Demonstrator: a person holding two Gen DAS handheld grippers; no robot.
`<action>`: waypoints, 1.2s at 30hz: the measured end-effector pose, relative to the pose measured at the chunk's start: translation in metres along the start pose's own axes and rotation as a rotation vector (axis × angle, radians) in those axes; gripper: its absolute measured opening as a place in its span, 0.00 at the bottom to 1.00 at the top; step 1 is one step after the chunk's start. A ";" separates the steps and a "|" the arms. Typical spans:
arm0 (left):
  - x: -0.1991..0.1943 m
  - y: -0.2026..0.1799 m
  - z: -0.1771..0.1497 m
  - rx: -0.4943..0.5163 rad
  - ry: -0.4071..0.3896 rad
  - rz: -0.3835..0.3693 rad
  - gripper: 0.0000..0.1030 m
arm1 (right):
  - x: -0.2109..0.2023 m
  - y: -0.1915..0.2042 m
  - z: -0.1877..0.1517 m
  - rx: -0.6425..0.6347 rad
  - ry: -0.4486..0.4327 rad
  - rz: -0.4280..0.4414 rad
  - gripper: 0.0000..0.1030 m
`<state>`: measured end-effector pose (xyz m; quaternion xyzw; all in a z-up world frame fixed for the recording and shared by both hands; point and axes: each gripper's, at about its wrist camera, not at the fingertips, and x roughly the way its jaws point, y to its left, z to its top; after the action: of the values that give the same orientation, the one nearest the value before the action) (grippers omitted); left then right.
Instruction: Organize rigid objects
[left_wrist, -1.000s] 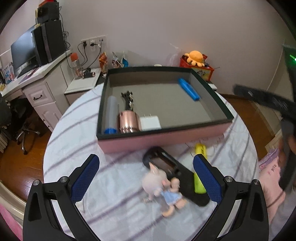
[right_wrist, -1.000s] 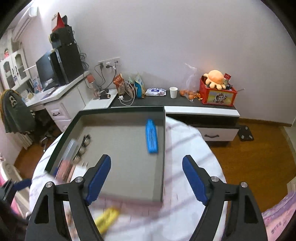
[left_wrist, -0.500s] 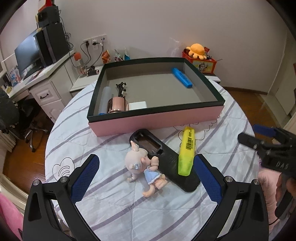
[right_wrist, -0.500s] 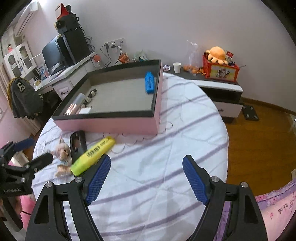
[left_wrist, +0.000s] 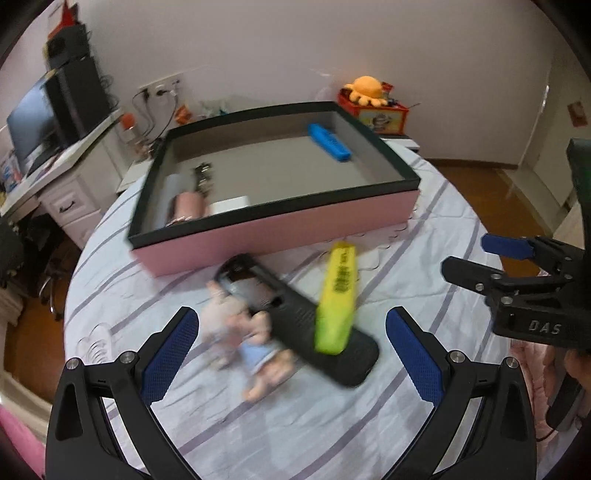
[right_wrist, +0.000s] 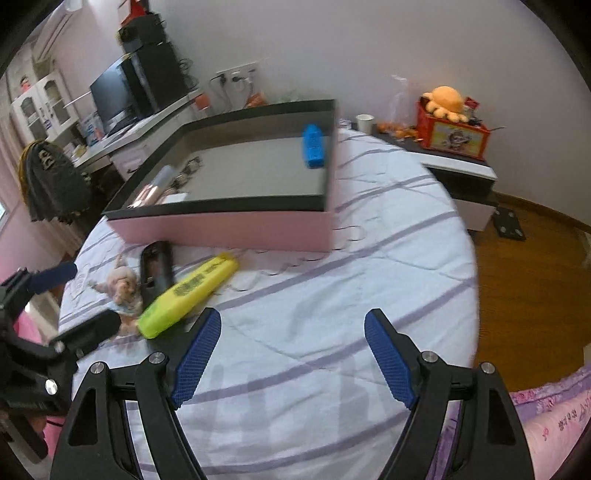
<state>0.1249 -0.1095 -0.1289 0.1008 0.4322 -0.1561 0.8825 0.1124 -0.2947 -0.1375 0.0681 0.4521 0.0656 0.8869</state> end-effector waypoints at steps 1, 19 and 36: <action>0.004 -0.005 0.002 0.014 0.004 0.009 0.96 | -0.002 -0.006 -0.001 0.014 -0.001 -0.016 0.79; 0.066 -0.042 0.016 0.072 0.149 -0.068 0.26 | 0.006 -0.052 -0.007 0.071 0.032 -0.002 0.79; 0.014 -0.019 0.090 0.001 -0.023 -0.116 0.23 | -0.013 -0.056 0.035 0.063 -0.080 0.073 0.79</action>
<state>0.1916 -0.1580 -0.0865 0.0744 0.4269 -0.2083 0.8768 0.1366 -0.3537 -0.1168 0.1148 0.4152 0.0808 0.8988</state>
